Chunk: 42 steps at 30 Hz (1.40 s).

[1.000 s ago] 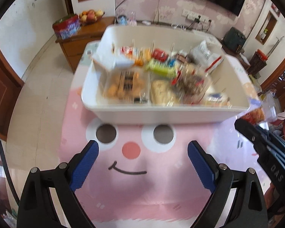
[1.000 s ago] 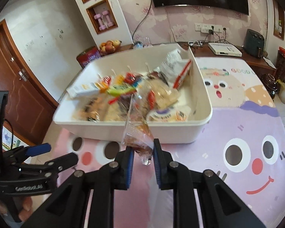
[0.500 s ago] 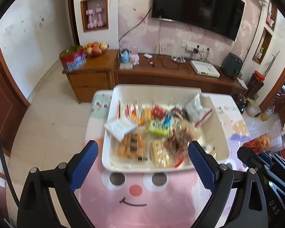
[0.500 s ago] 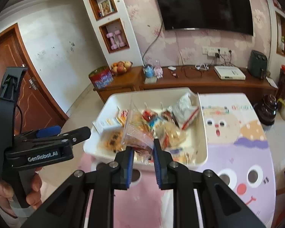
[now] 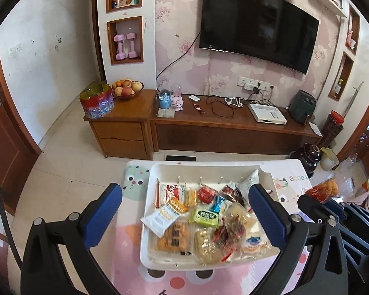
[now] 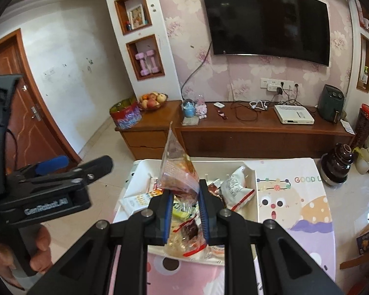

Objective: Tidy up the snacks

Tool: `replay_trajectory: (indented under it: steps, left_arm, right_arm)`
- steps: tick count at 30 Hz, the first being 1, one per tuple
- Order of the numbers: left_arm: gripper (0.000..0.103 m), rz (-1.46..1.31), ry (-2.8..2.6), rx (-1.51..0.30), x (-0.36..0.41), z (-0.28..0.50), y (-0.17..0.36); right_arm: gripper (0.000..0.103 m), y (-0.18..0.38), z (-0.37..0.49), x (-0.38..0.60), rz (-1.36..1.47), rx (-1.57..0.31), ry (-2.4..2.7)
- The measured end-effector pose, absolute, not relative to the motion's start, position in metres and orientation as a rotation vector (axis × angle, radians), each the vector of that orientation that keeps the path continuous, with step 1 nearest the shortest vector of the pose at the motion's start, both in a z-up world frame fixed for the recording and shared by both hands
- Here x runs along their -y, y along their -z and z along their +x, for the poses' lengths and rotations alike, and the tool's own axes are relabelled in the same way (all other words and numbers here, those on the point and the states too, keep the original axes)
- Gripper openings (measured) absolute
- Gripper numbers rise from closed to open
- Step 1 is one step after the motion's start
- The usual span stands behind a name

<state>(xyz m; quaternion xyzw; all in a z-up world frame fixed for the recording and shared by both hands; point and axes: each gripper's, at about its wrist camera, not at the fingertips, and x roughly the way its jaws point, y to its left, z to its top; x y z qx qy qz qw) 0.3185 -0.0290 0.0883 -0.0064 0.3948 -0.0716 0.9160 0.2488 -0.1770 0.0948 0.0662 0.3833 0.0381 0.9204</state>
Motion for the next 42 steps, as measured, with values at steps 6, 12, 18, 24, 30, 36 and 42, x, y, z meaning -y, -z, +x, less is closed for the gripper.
replay_trajectory:
  steps: [6,12,18,24,30,36,42]
  left_arm:
    - [0.102,-0.013,0.127,-0.86,0.034,0.343,-0.074]
    - [0.102,0.003,0.097,-0.915,0.037,0.358,-0.052]
    - [0.102,0.004,0.075,-0.933,0.035,0.358,-0.042]
    - [0.102,0.005,0.071,-0.93,0.031,0.351,-0.043]
    - [0.102,0.01,0.078,-0.928,0.032,0.339,-0.045]
    - [0.102,0.028,0.105,-0.931,0.032,0.309,-0.044]
    - [0.102,0.038,0.126,-0.933,0.025,0.266,-0.042]
  right_arm:
    - [0.022,-0.081,0.28,0.182,0.144,-0.86,-0.048]
    - [0.038,-0.063,0.292,0.179,0.116,-0.932,-0.049]
    - [0.057,-0.055,0.287,0.181,0.121,-0.941,-0.026]
    - [0.058,-0.055,0.284,0.18,0.12,-0.95,-0.021]
    - [0.058,-0.058,0.273,0.172,0.101,-0.947,-0.018]
    - [0.058,-0.058,0.248,0.169,0.103,-0.945,0.005]
    - [0.058,-0.05,0.207,0.169,0.132,-0.976,0.03]
